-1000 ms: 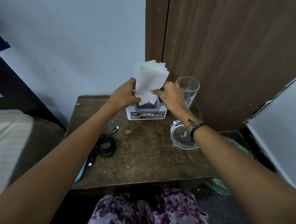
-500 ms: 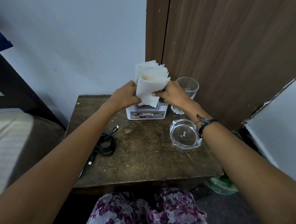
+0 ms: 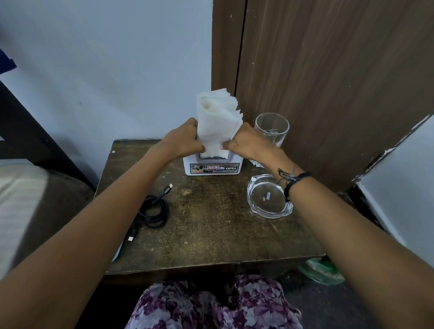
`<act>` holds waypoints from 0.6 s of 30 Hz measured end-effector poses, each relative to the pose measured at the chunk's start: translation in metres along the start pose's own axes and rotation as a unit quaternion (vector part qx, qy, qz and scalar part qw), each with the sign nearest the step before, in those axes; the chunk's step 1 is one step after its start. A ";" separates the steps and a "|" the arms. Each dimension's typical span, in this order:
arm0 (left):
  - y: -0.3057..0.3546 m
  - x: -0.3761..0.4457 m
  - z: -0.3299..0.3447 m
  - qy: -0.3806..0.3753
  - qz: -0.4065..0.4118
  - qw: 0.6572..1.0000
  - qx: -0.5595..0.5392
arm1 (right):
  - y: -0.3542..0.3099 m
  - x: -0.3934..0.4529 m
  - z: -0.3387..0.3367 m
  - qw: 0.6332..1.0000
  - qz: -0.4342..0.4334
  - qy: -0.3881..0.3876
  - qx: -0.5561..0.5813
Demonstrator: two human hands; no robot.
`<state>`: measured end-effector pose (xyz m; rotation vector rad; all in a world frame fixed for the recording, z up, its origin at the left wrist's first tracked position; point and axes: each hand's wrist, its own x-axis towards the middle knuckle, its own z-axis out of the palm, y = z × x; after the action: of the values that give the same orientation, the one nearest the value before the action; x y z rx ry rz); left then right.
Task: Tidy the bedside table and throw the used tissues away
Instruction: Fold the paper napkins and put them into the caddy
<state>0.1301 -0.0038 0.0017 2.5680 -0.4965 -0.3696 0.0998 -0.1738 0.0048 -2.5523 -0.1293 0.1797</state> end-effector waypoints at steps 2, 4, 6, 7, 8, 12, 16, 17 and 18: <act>0.001 -0.001 0.001 0.010 0.014 1.000 0.023 | -0.002 -0.002 -0.001 1.000 0.005 -0.016 -0.018; 0.002 0.000 0.002 0.013 0.032 0.998 0.044 | -0.003 -0.003 -0.002 1.000 0.010 -0.018 -0.022; 0.003 0.000 0.000 0.006 0.044 0.998 0.054 | -0.004 -0.003 -0.001 1.000 0.011 0.004 -0.028; 0.004 -0.001 -0.002 0.001 0.042 0.998 0.054 | -0.005 -0.004 0.000 0.999 0.011 0.016 -0.042; 0.005 -0.002 -0.004 -0.003 0.036 0.998 0.052 | -0.007 -0.004 0.001 0.998 0.010 0.024 -0.062; 0.004 -0.003 -0.009 -0.017 0.013 0.998 0.059 | -0.009 -0.003 0.004 0.991 -0.017 0.040 -0.130; 0.004 -0.002 -0.007 -0.005 0.014 0.998 0.053 | -0.004 0.001 0.005 0.993 -0.015 0.020 -0.118; 0.003 0.000 -0.005 0.002 0.015 0.999 0.048 | -0.004 0.002 0.004 0.995 -0.015 0.012 -0.102; 0.002 0.002 -0.003 0.009 0.017 0.999 0.047 | -0.003 0.003 0.002 0.997 -0.014 0.011 -0.079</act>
<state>0.1323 -0.0054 0.0047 2.6469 -0.5641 -0.3186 0.1023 -0.1700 0.0049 -2.7076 -0.1780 0.1352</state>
